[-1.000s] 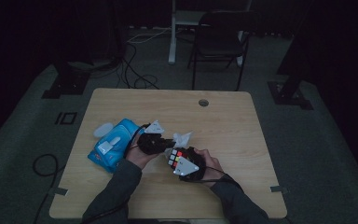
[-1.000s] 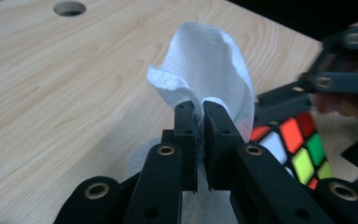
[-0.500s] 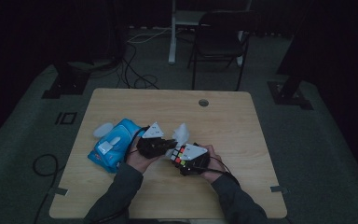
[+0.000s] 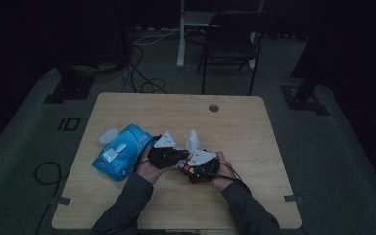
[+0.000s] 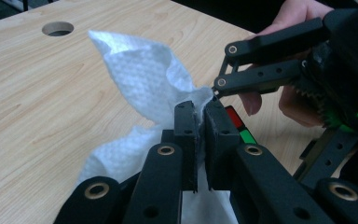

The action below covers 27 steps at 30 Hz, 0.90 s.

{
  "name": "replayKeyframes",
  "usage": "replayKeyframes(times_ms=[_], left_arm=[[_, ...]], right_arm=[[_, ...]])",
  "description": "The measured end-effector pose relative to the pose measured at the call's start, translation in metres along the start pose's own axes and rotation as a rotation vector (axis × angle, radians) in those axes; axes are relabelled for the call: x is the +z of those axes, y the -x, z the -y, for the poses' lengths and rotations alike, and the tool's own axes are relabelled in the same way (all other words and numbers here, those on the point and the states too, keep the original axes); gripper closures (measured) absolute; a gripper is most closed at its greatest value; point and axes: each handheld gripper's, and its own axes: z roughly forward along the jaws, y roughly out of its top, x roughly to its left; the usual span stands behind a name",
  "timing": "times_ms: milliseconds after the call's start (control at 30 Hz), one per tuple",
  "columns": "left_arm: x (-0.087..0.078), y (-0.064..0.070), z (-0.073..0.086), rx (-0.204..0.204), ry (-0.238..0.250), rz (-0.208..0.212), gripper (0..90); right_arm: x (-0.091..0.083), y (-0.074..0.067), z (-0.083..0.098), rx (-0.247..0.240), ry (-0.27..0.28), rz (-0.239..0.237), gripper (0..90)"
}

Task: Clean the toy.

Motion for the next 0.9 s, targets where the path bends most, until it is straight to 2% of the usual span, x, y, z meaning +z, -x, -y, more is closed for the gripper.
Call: replayKeyframes(times_ms=[267, 700, 900], left_arm=[[0.004, 0.005, 0.004, 0.010, -0.028, 0.008, 85.7], [0.004, 0.002, 0.009, 0.003, -0.052, 0.016, 85.6], [0.007, 0.001, 0.009, 0.001, -0.052, 0.015, 85.5]], right_arm=[[0.002, 0.007, 0.003, 0.027, -0.009, 0.003, 33.6], [0.005, 0.021, 0.005, 0.081, -0.027, 0.035, 33.6], [0.005, 0.020, 0.005, 0.067, -0.035, 0.038, 33.6]])
